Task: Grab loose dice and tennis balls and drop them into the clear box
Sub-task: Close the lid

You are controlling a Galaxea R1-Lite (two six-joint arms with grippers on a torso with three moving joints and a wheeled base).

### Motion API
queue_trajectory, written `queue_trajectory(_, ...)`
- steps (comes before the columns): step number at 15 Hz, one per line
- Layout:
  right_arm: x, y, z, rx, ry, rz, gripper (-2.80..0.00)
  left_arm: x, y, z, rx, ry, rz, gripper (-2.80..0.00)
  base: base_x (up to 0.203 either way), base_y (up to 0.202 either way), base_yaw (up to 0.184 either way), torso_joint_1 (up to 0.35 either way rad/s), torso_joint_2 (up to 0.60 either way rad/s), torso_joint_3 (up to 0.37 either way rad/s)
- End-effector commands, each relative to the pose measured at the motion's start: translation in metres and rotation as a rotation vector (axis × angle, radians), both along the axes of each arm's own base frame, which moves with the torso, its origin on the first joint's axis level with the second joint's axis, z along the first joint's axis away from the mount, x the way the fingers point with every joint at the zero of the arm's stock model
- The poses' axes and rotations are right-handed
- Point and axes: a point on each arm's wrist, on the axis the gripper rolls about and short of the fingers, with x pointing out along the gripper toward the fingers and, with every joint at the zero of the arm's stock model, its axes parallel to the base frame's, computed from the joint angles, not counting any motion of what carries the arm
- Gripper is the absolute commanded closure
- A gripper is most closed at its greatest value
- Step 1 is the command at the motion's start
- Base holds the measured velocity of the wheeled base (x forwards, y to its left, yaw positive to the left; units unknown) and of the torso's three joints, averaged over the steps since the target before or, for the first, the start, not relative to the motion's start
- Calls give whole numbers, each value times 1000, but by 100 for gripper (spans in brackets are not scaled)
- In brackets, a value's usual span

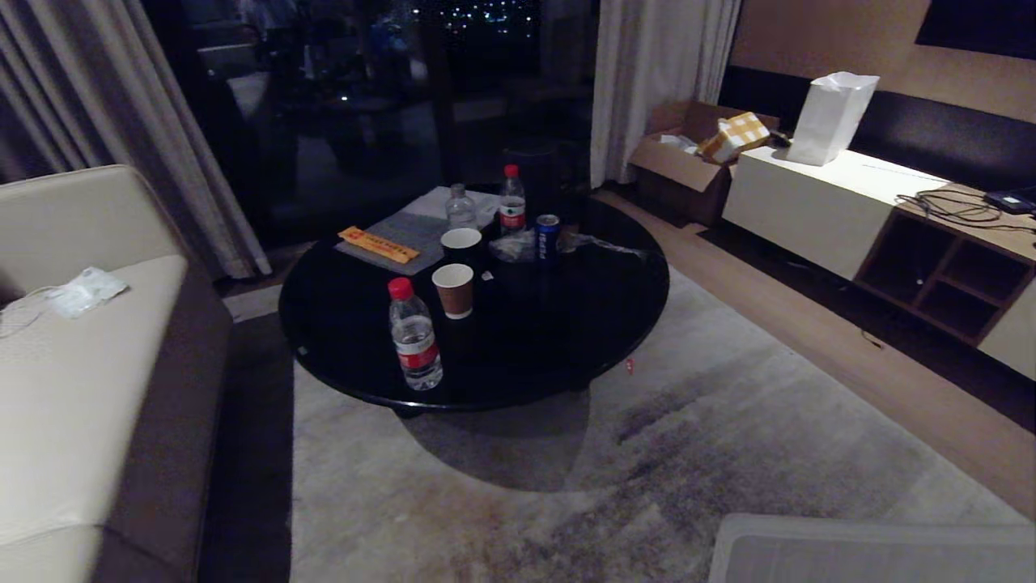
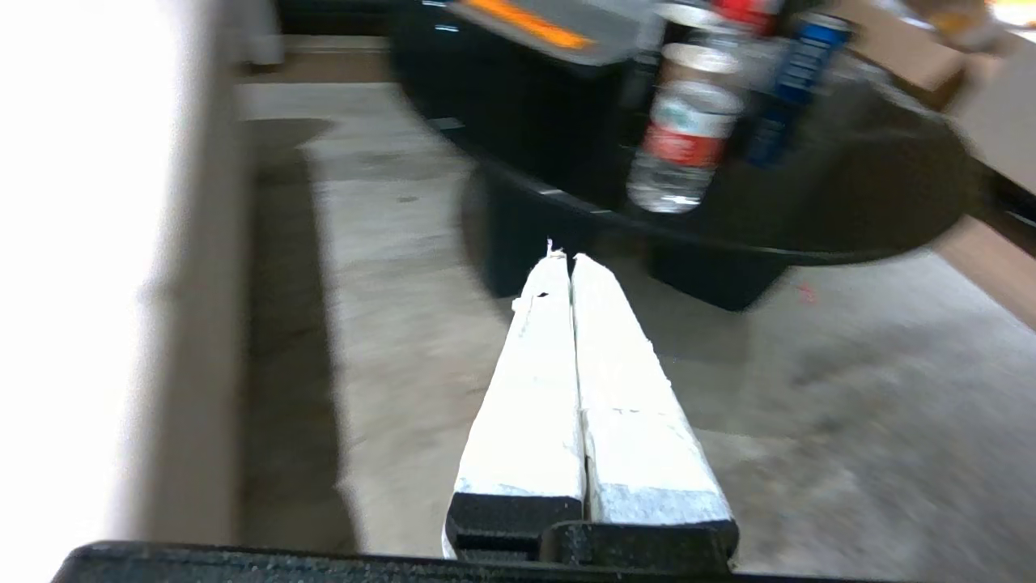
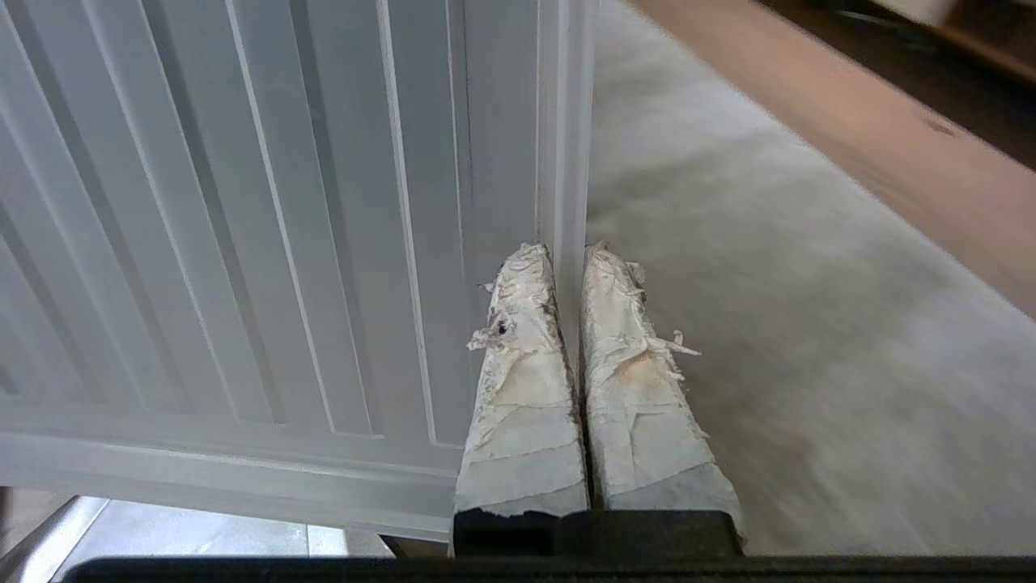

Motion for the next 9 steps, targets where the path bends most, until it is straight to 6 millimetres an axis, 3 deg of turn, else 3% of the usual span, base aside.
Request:
queue_trajectory(1,0,0,0,1,1,1,0,0,0,0,-1,3,1,0,3,-8,161,2,-2,2)
queue_trajectory(9,0,0,0,0,1,1,0,0,0,0,-3,2,1,0,0,-9,163,3,1,2)
